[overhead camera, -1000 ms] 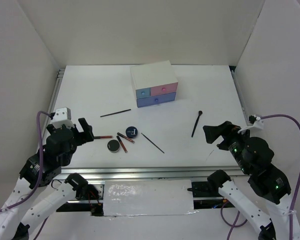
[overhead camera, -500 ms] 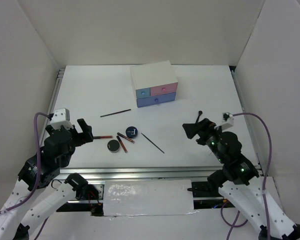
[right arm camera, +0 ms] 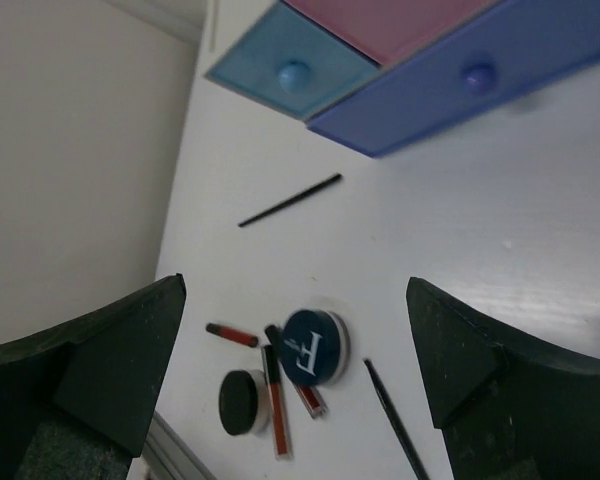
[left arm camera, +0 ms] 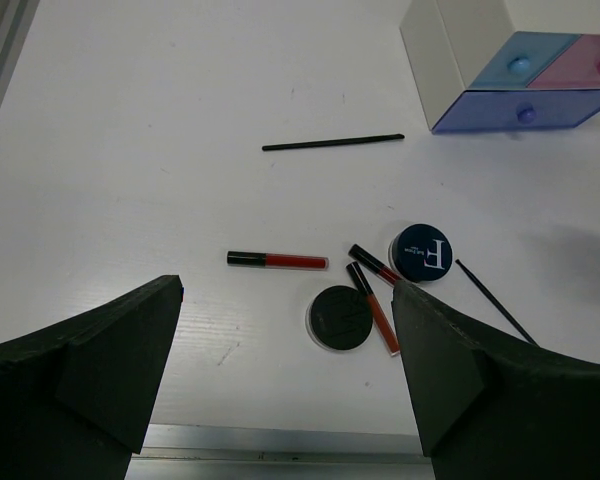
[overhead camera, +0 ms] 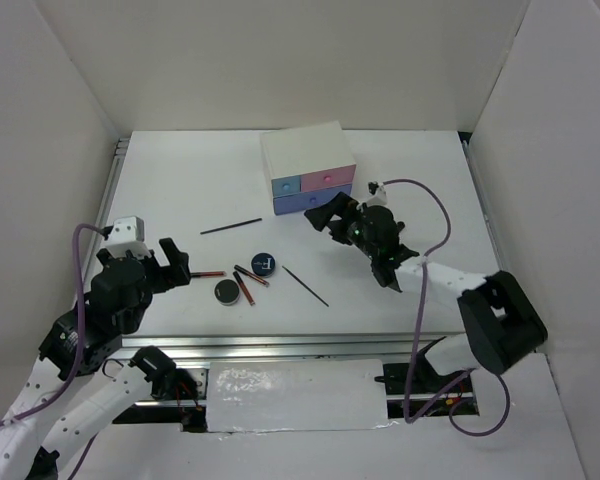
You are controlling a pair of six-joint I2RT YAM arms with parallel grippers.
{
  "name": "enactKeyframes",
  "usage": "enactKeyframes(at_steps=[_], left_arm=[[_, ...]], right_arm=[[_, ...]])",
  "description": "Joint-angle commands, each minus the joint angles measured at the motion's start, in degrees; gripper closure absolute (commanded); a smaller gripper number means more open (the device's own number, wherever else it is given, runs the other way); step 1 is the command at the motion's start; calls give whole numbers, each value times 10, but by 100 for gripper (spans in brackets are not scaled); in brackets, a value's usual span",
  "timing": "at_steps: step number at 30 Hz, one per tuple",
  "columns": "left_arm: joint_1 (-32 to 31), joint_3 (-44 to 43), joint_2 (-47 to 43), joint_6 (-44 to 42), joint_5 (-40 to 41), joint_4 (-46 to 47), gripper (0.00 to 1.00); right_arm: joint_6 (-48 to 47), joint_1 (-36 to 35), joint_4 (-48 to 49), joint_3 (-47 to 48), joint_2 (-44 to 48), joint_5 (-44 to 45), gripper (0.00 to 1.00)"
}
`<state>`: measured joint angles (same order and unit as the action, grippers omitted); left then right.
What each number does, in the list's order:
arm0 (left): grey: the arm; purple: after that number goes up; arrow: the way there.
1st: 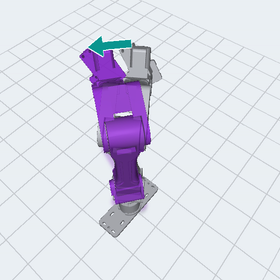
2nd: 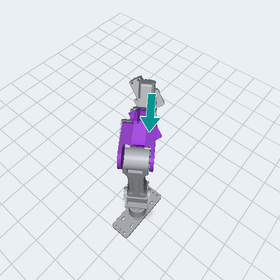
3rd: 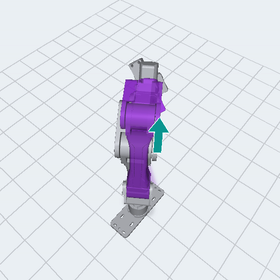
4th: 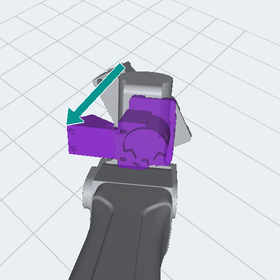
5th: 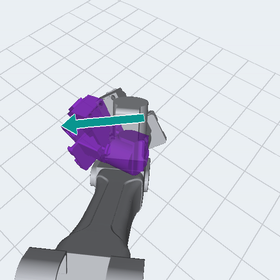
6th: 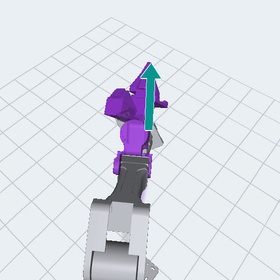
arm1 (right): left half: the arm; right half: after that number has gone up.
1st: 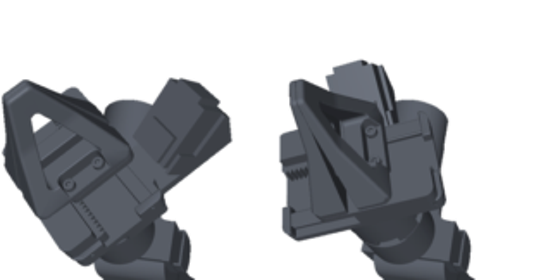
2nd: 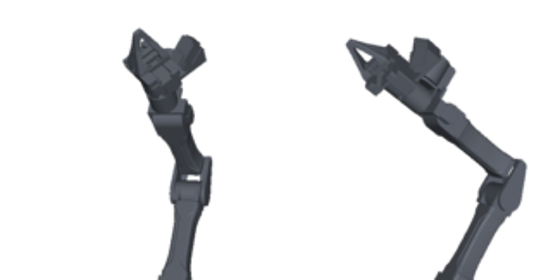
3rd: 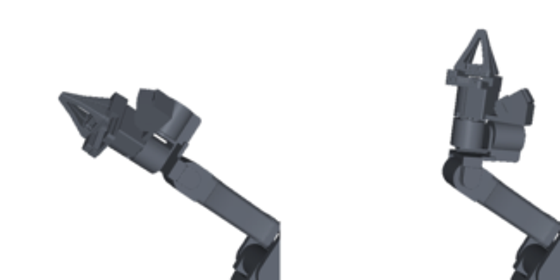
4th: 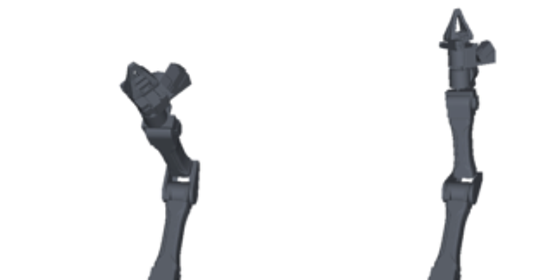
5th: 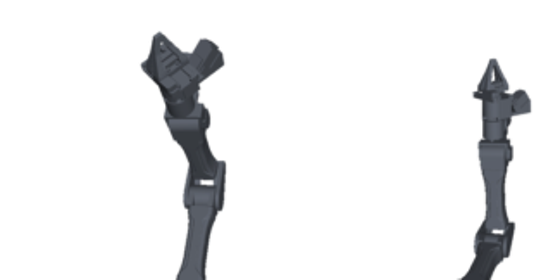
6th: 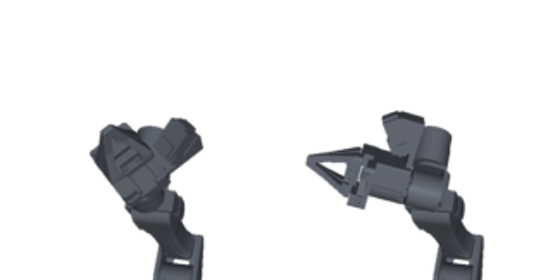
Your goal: Organize the makeup
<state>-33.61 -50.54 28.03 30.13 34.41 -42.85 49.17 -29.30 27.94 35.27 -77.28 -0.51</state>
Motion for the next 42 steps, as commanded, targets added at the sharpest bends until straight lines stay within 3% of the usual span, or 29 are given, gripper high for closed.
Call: enactKeyframes(at_steps=[1,2,7,10,17,23,32,42], left_arm=[[-5,2,7,-10,-7,24,0],[-5,2,7,-11,-8,25,1],[-7,2,16,-13,-13,27,1],[-7,2,20,-15,-15,29,1],[-8,4,25,-17,-21,30,1],[-8,4,27,-23,-28,35,1],[-8,5,33,-24,-30,37,1],[-8,4,39,-25,-32,37,1]], right_arm=[[22,3,198,32,-64,-57,0],[36,4,249,38,-84,-68,0],[78,3,316,99,-214,-92,1],[90,4,415,110,-270,-92,10],[104,4,363,168,-324,-28,16],[109,11,339,219,-371,-39,30],[119,11,331,236,-399,-34,35],[122,14,319,276,-432,-48,55]])
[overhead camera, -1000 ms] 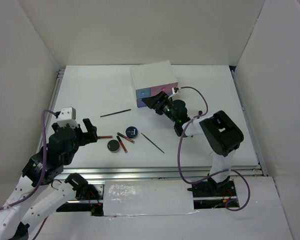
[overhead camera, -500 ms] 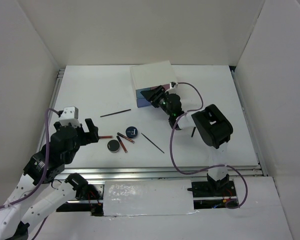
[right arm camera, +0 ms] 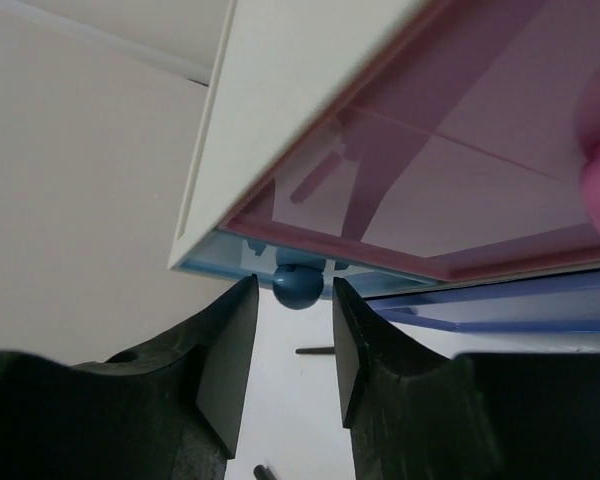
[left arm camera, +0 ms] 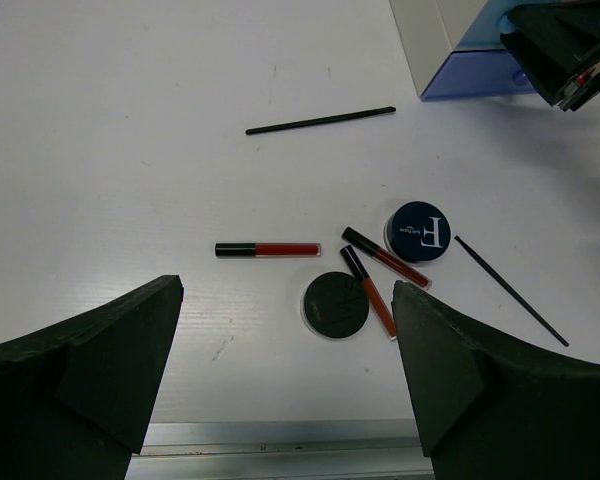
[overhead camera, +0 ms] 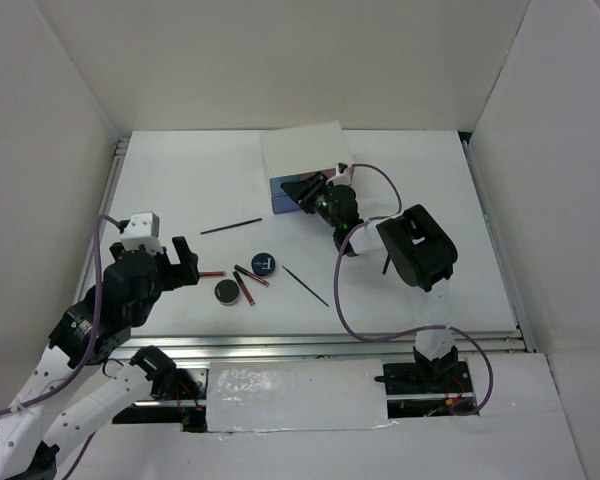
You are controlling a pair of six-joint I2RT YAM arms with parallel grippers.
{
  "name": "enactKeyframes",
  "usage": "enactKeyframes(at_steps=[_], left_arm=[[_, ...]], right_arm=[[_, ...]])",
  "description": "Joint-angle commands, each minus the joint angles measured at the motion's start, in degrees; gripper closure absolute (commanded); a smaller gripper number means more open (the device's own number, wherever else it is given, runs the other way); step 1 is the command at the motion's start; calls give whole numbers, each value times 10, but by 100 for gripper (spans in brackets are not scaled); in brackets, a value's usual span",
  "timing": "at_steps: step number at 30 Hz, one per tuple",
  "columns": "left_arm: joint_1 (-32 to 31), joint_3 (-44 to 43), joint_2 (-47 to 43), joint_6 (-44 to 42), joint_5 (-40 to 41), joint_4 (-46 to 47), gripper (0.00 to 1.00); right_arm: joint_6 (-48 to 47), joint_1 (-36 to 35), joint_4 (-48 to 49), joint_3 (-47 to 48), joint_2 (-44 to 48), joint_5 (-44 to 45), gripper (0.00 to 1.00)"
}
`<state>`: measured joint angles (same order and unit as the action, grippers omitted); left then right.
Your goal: Organize the makeup
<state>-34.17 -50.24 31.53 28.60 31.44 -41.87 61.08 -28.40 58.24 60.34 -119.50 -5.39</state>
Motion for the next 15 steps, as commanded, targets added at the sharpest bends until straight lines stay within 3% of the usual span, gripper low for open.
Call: enactKeyframes(at_steps=[1,4,10,15], left_arm=[[-2,2,4,-10,-2,27,1],[-3,2,5,-10,-2,28,1],[-2,2,8,-11,-4,28,1],[-2,2,10,-14,-7,29,0]], right_arm=[[4,5,18,26,-13,-1,57],[4,5,17,27,-12,-1,60],[4,6,28,20,-4,-9,76],[11,4,84,-26,32,-9,77]])
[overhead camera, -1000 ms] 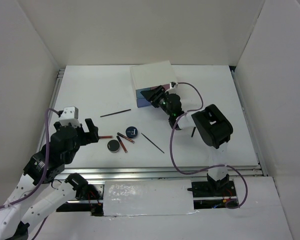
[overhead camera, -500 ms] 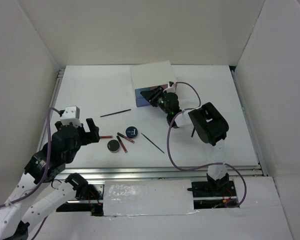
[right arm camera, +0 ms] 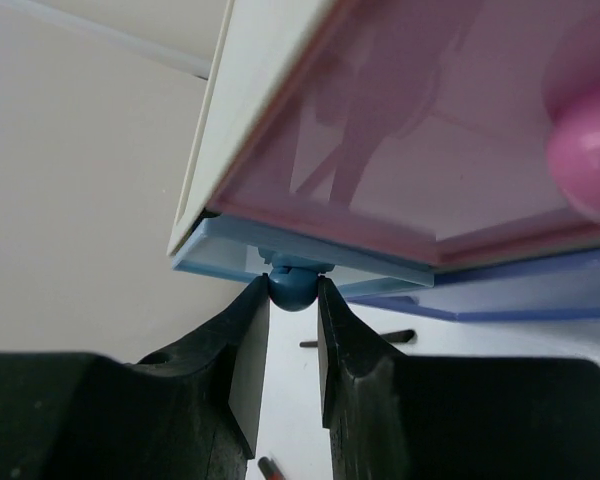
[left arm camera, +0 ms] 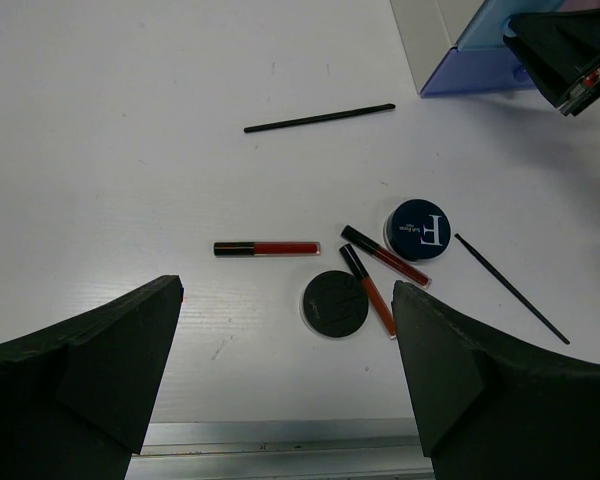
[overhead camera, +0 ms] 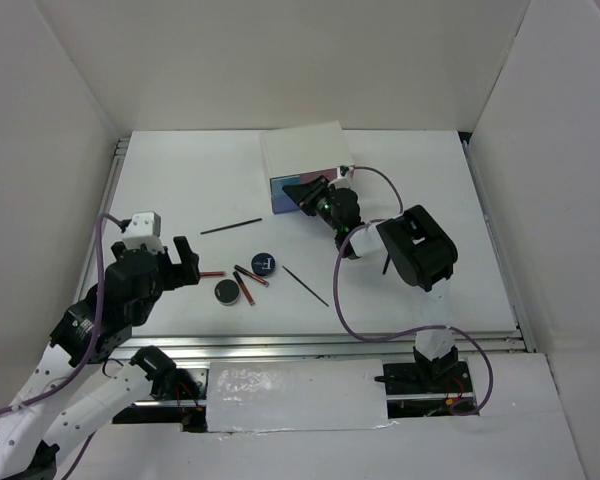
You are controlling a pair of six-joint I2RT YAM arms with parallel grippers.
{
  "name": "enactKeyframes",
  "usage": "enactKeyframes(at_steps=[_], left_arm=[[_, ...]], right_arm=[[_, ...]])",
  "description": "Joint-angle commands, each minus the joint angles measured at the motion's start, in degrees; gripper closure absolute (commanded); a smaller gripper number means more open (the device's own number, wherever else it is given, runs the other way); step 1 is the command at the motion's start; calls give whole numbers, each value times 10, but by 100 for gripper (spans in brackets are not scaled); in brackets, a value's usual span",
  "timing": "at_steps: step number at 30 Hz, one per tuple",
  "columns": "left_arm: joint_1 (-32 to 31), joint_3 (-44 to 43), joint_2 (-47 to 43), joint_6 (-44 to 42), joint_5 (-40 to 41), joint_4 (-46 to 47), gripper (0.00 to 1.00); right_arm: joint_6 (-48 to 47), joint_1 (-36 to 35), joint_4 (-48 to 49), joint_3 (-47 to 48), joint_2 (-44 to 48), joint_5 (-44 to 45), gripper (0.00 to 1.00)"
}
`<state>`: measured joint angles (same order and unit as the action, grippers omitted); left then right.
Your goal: Organize the makeup
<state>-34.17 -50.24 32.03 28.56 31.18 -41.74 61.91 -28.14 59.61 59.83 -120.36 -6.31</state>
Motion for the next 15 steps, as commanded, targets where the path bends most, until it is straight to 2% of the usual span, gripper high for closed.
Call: enactKeyframes(at_steps=[1,15], left_arm=[[-2,2,5,-13,-5,29,1],[-2,1,4,-12,-3,27,1]], right_arm=[[4,1,80,-43,48,0,77],[48,-15,238,-246,129,2,76]])
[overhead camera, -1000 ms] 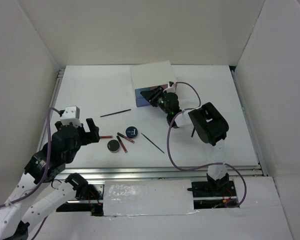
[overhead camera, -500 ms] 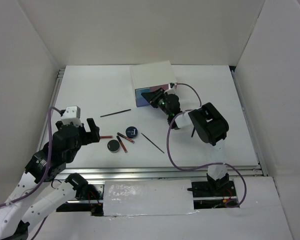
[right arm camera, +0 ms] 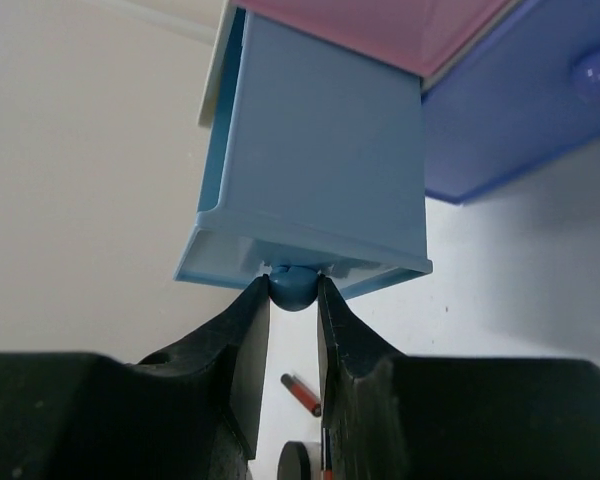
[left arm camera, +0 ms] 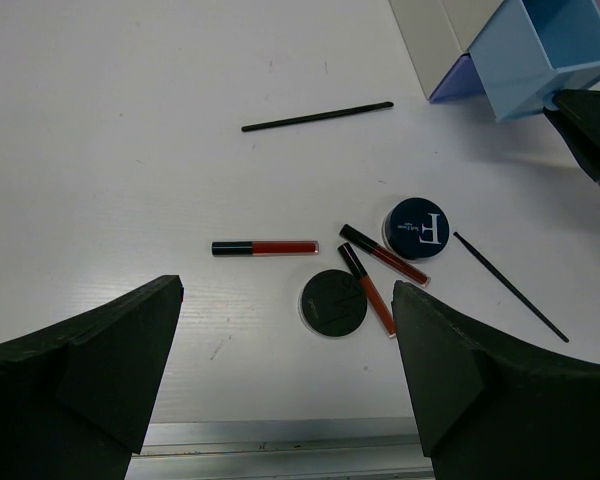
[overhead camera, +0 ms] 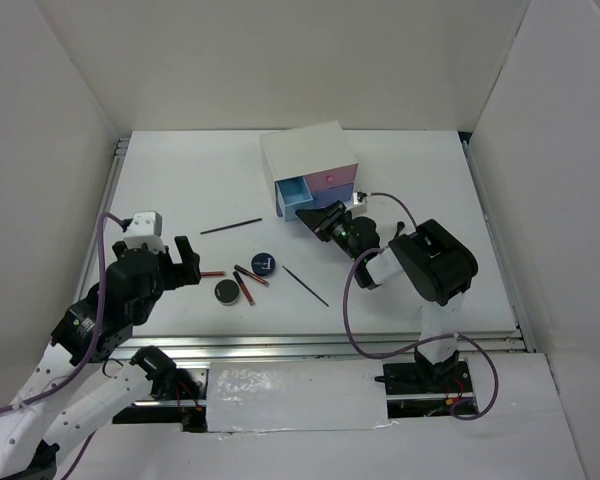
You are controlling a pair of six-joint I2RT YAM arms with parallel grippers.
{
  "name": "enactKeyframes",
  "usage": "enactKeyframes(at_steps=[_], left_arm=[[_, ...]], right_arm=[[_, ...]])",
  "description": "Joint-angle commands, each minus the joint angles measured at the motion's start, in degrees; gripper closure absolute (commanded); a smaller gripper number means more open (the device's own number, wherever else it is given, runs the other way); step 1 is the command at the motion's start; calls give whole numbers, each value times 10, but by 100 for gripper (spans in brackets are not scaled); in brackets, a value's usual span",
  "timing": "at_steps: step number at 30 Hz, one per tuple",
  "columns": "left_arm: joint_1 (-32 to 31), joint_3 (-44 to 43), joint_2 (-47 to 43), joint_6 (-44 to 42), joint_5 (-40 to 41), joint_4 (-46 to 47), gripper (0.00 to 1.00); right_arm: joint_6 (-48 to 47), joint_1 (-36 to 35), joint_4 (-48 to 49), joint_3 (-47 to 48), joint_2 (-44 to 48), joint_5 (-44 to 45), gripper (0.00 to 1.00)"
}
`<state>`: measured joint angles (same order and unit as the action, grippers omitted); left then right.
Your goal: Organize the makeup
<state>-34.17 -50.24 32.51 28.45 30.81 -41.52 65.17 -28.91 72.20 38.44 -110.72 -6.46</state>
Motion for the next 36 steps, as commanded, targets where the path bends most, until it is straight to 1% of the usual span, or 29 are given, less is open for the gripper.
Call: enactKeyframes(at_steps=[1,6,8,10,12,13,15,18,20,21,22,23,24,25,26,27,28,29,30,31,32,33,34,35,36], left_arm=[[-1,1,-1,-11,0,26,1],[-1,1,1,-9,4,23,1],[-2,1,0,-9,4,23,0],[-2,1,-1,-10,1,24,1],[-2,1,1,-10,2,24,1],[-2,1,2,-9,4,23,1],[-2,0,2,-8,5,22,1],[-1,1,2,-8,6,22,1],[-2,0,3,-6,13,21,1],[-1,0,3,-3,17,19,1],[-1,-1,4,2,21,15,1],[-1,-2,5,5,35,13,1],[-1,-3,8,11,44,9,1],[-1,-5,16,20,54,0,1],[0,-9,20,24,61,-5,1],[-1,-10,24,27,66,-8,1],[-1,-10,28,25,65,-8,1],[-1,-10,27,23,58,-4,1],[-1,-9,28,21,54,-3,1],[-1,-9,27,19,53,-2,1],[-1,-9,26,18,51,-1,0],[0,-8,22,18,50,-1,1],[0,-7,19,18,50,-1,1],[1,-8,18,17,49,-1,1],[1,-7,12,18,51,-1,1]], right_arm=[[17,-9,118,-38,34,2,76],[20,-15,148,-87,59,8,76],[17,-15,146,-93,68,0,62],[8,-16,137,-93,78,-14,44],[1,-19,138,-101,87,-15,41],[-3,-20,139,-106,91,-17,33],[-18,-26,133,-117,111,-21,21],[-43,-44,109,-131,147,-22,19],[-64,-62,76,-147,185,-16,20],[-88,-89,55,-151,200,-1,20],[-102,-102,-9,-151,235,9,20],[-119,-120,-53,-144,254,24,20],[-152,-167,-107,-137,274,82,20],[-170,-192,-221,-127,304,120,20],[-205,-216,-281,-88,312,155,20],[-223,-253,-399,-58,311,201,20],[-239,-266,-462,-27,293,216,20],[-269,-279,-518,46,278,231,22],[-283,-288,-576,85,261,243,24],[-296,-308,-673,155,222,266,26],[-315,-318,-712,186,201,279,31],[-321,-327,-785,215,164,292,34],[-332,-345,-811,259,149,313,39],[-333,-352,-847,275,124,325,41],[-335,-365,-858,296,113,337,43]])
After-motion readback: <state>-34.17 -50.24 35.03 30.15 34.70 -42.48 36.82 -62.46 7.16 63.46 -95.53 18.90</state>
